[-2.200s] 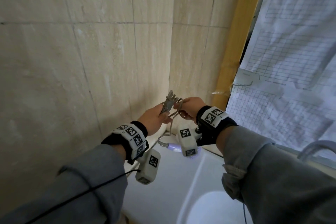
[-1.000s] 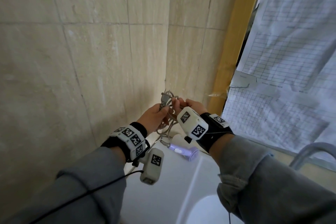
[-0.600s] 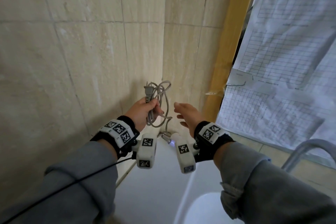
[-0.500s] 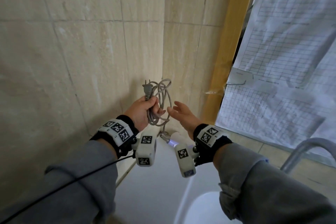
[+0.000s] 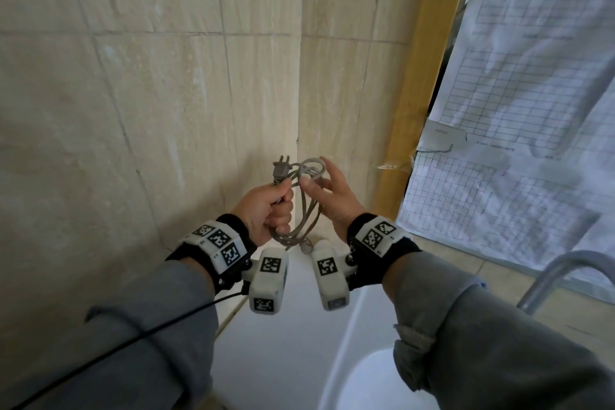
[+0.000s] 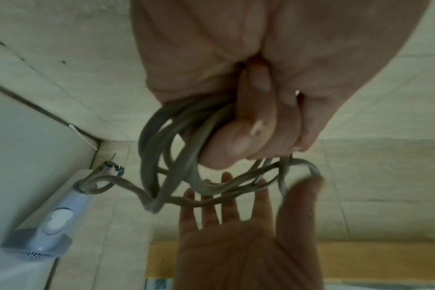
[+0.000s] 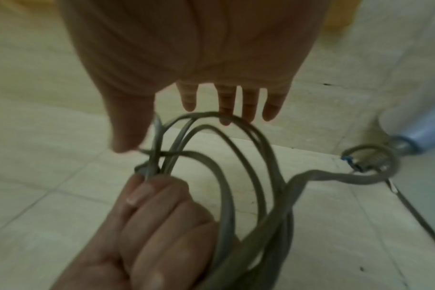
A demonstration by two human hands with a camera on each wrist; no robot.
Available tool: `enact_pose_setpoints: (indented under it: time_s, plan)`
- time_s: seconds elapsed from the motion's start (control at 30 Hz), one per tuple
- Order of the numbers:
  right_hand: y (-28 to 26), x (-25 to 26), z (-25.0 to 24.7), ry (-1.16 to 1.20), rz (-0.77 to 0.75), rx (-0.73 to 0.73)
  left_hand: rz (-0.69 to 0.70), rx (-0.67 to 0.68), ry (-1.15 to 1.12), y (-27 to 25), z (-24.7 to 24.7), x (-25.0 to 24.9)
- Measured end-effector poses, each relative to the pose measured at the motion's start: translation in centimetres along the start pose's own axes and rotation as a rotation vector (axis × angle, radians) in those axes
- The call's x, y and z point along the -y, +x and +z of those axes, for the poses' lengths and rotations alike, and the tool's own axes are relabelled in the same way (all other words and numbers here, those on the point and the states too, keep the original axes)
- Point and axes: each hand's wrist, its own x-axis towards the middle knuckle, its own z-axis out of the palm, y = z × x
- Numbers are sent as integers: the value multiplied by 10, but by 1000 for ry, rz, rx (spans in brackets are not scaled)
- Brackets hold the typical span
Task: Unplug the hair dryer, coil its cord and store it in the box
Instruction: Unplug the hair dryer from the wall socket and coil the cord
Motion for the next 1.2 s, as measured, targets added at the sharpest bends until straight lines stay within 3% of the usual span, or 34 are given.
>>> enact_pose_setpoints:
  time_s: [0.27,0.47,0.6,0.73,0.83,1.0,1.07,1.2]
  plan:
    - [-5,0,9,-134,48,-16,38,-7,-27,2,2,-3]
    - [-4,-2,5,303,211,17,65,1,-126,3,3,-4]
    - [-4,-23,-3,-57,166,221,96,-21,-240,3,2,-16]
    - [-13,-46,-4,-704,166,496,136,-12,-271,2,5,-36]
    - [-14,-70,-3,-986,65,427,161,16,-248,-1,9,-48]
    - [-9,-77,-1,-721,-23,223,187,44,-256,-5,12,-57]
    - [-9,-77,-4,-591,17,181,196,49,-274,-6,12,-61]
    - [-12,-84,-5,-676,118,306,217,64,-282,-10,15,-70]
